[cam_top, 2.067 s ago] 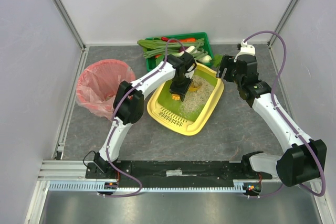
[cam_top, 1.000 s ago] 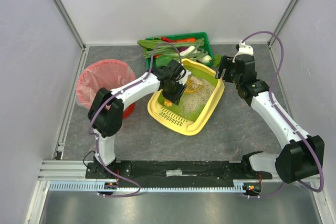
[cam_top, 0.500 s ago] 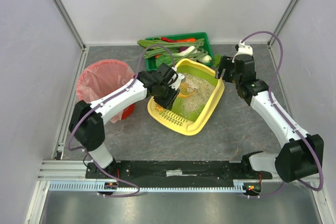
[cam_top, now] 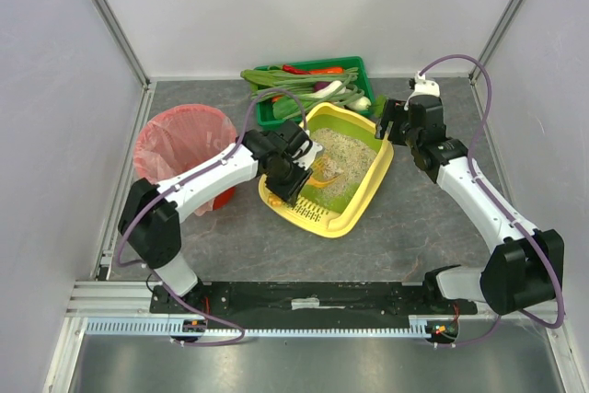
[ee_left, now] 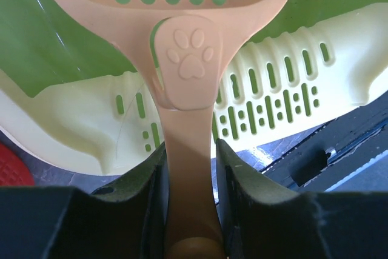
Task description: Clean the litter box
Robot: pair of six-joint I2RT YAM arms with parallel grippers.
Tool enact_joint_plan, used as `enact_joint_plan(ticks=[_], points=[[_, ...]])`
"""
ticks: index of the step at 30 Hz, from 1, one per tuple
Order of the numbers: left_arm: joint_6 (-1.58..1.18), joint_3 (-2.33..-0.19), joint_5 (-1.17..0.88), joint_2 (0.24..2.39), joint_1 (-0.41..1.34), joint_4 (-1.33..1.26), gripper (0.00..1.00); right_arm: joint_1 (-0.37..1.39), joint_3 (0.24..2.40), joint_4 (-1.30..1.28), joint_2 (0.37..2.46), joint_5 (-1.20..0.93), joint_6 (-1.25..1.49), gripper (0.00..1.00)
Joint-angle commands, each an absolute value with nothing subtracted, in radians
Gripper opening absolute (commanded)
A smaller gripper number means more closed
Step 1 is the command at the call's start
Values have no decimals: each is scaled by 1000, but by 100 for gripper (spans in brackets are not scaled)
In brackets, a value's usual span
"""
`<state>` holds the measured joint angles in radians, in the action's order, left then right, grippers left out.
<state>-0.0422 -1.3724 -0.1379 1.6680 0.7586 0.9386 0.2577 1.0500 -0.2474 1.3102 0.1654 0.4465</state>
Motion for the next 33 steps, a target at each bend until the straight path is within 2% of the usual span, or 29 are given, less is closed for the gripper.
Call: enact_joint_plan(ticks=[1,11,17,21,24,27,30,33], points=[[-97,-1371,-201,1623,742,874,2,253,1092,-219,1302,163,459,82],[-190,-1295,-173,1577,756,845,2,253,1095,-218,1304,160,460,82],[-228,-1312,-205,1575,727,830,2,253,1075,-207,1284,192,462,82],[-210,-1348,-158,1598,759,874,2,253,1074,-209,1281,186,465,82],[-294,-1382,-233,1615,701,877,2,253,1074,-207,1275,184,456,82],[-201,-1404,-180,1621,751,894,2,252,1063,-207,1264,192,465,82],[-196,-1396,-244,1632,741,910,2,253,1062,-206,1262,190,462,82],[-160,-1408,-163,1617,775,910,2,253,1057,-206,1252,201,462,82]])
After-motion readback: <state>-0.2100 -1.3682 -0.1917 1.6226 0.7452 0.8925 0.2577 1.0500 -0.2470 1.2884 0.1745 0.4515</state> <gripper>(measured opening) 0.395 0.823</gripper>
